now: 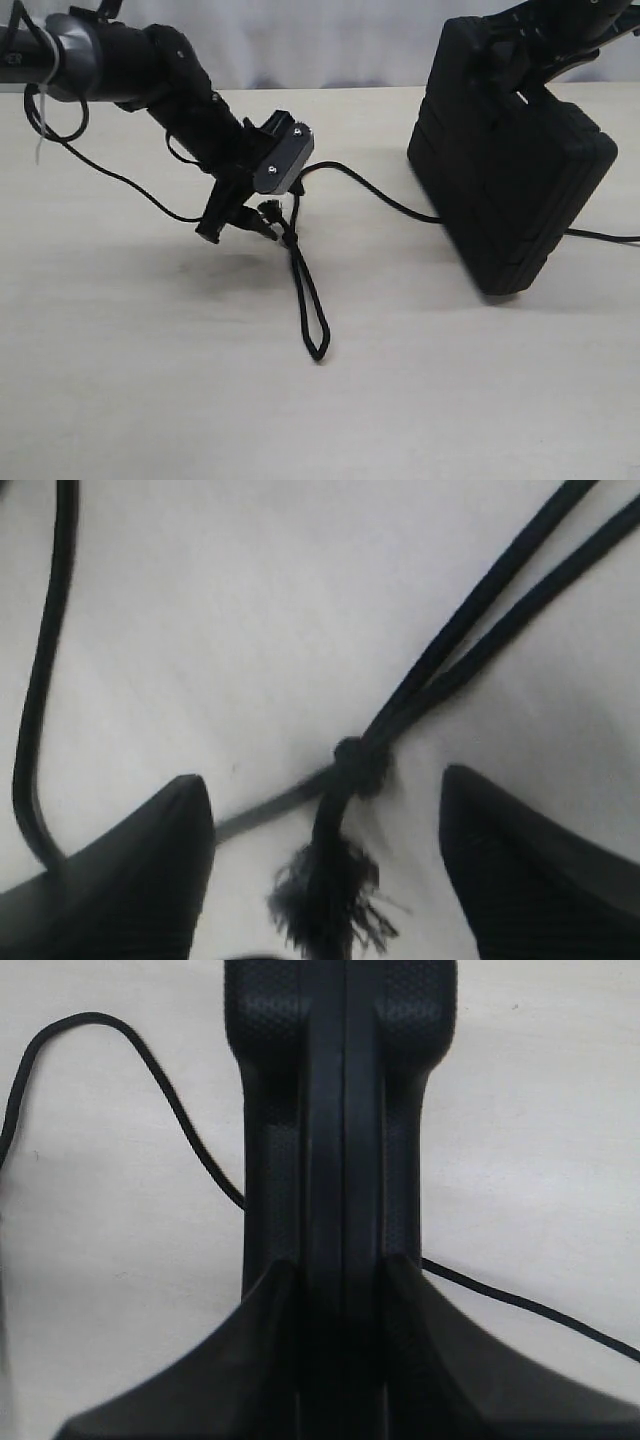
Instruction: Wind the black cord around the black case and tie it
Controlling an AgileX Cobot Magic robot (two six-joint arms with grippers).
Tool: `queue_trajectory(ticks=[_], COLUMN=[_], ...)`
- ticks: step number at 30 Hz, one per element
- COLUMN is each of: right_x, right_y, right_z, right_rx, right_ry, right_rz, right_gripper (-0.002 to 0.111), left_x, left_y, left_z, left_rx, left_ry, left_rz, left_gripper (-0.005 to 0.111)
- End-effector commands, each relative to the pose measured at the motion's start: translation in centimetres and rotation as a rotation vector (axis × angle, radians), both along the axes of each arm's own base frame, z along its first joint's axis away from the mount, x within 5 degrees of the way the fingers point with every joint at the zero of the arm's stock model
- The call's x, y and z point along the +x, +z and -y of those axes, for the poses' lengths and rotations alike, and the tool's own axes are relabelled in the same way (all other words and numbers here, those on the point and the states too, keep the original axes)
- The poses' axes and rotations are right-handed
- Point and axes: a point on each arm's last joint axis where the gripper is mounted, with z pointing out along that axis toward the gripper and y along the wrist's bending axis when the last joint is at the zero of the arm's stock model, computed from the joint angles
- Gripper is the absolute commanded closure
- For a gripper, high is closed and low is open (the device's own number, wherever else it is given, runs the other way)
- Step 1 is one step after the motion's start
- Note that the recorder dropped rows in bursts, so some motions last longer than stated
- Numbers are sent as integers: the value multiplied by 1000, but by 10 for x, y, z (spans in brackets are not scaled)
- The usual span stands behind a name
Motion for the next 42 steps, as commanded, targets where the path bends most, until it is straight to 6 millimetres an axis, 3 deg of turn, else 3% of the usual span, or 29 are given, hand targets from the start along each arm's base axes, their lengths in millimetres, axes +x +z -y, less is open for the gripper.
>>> queue_trajectory(ticks=[1,5,7,12,14,21,25,34,42], right_x=[1,1,1,1,1,1,1,1,1], right_y=[-9,-9,-9,-9,-9,-9,-9,-9,-9], right_z=[-2,-2,-2,-2,-2,-2,-2,-2,-2], right_rx=[12,12,12,13,13,13,13,13,13], right_ry=[4,4,4,4,4,4,4,4,4], right_rz=[-43,-43,-43,-41,-41,-41,-41,-37,-37], right_gripper=[104,104,104,104,104,104,104,104,104], left_x=[-13,-12,-9,-10,-10,3,11,22,17], left_y=[-14,-29,-34,-46,-46,-35,-14,61,72], left_z=[19,24,24,23,23,26,29,34,43], left_rx=[110,149,147,148,136,-3,-151,-598,-574], left_ry=[-166,-188,-170,-61,30,536,733,1030,962], left_rz=[44,71,95,13,-30,-109,-105,-125,-229], left_gripper=[45,45,51,96,107,107,107,107,107])
